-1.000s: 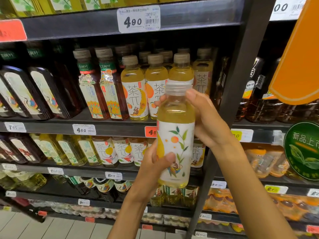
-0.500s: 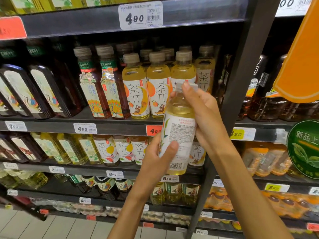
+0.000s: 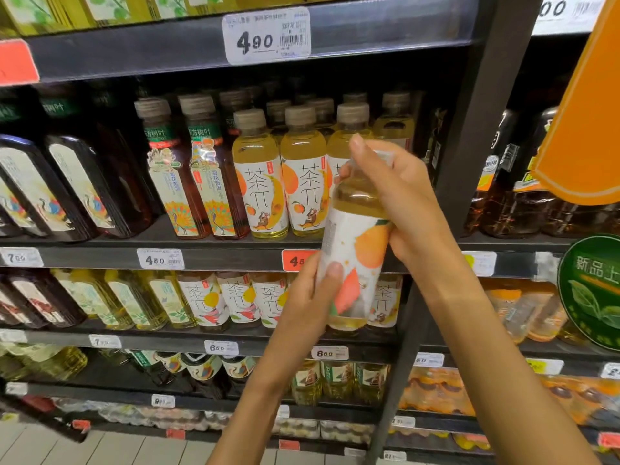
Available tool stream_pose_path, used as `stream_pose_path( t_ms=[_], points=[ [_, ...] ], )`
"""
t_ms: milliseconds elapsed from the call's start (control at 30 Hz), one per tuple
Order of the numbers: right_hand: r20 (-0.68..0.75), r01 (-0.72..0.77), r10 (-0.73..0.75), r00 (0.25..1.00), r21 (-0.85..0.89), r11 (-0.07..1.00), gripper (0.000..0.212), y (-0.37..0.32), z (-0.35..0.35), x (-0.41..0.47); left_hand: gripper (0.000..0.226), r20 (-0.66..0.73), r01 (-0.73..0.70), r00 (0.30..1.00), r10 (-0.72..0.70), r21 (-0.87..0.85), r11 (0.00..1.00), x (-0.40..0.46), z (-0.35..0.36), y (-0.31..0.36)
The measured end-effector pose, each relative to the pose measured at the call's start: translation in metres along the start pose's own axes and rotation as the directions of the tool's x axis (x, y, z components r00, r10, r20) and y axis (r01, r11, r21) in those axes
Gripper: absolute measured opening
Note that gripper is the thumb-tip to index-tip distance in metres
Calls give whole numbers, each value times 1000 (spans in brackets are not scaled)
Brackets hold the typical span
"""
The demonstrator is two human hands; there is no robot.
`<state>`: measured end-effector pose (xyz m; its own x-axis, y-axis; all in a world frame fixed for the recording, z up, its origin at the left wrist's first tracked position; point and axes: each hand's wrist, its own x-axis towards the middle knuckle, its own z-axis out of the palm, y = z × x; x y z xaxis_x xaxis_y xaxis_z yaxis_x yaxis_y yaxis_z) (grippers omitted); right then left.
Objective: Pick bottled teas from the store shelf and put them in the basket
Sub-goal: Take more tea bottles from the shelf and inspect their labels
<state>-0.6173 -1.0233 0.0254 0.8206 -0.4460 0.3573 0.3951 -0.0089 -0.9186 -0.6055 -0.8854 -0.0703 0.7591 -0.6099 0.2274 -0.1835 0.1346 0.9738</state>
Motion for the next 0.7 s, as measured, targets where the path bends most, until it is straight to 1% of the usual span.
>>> stream_pose_path(
  t_ms=[67,100,167,233,300,367,433,500,533,600,633,700],
  points=[
    [-115,30,-40,993,-84,996,31,-2,7,2,67,-73,-50,996,60,130,990,9,7,-1],
    [-147,55,-75,986,-138,989,33,-3,10,3,74,-92,-64,992,82,183,981,16,11,0],
    [-153,85,-126,980,-250,965,35,-7,11,7,79,-88,-62,993,83,222,973,29,17,2],
    [-93,51,-77,993,-260,964,35,-15,4,12,64,-32,-58,997,63,158,986,40,16,4],
    [3,4,-4,1000,-206,979,32,-22,-7,16,49,47,-48,998,45,64,997,47,10,4],
    [55,18,-9,998,-170,985,27,-23,-14,16,49,104,-1,995,3,-14,1000,51,5,1],
    [65,53,-42,997,-168,984,28,-20,-15,15,54,135,35,991,-26,-65,997,54,6,-1],
    [29,112,-108,994,-187,976,28,-17,-14,14,55,138,36,990,-26,-71,997,55,9,-1],
    [-6,148,-152,988,-189,971,28,-17,-14,14,52,125,16,992,-9,-56,998,56,10,0],
    [-86,243,-268,960,-225,944,27,-15,-15,15,40,68,-77,995,77,-4,997,58,11,3],
    [-113,299,-342,933,-286,911,27,-14,-15,15,40,23,-115,993,114,31,993,60,11,4],
    [-141,372,-466,873,-426,825,28,-9,-14,14,52,-40,-178,982,186,156,972,61,14,0]
  ],
)
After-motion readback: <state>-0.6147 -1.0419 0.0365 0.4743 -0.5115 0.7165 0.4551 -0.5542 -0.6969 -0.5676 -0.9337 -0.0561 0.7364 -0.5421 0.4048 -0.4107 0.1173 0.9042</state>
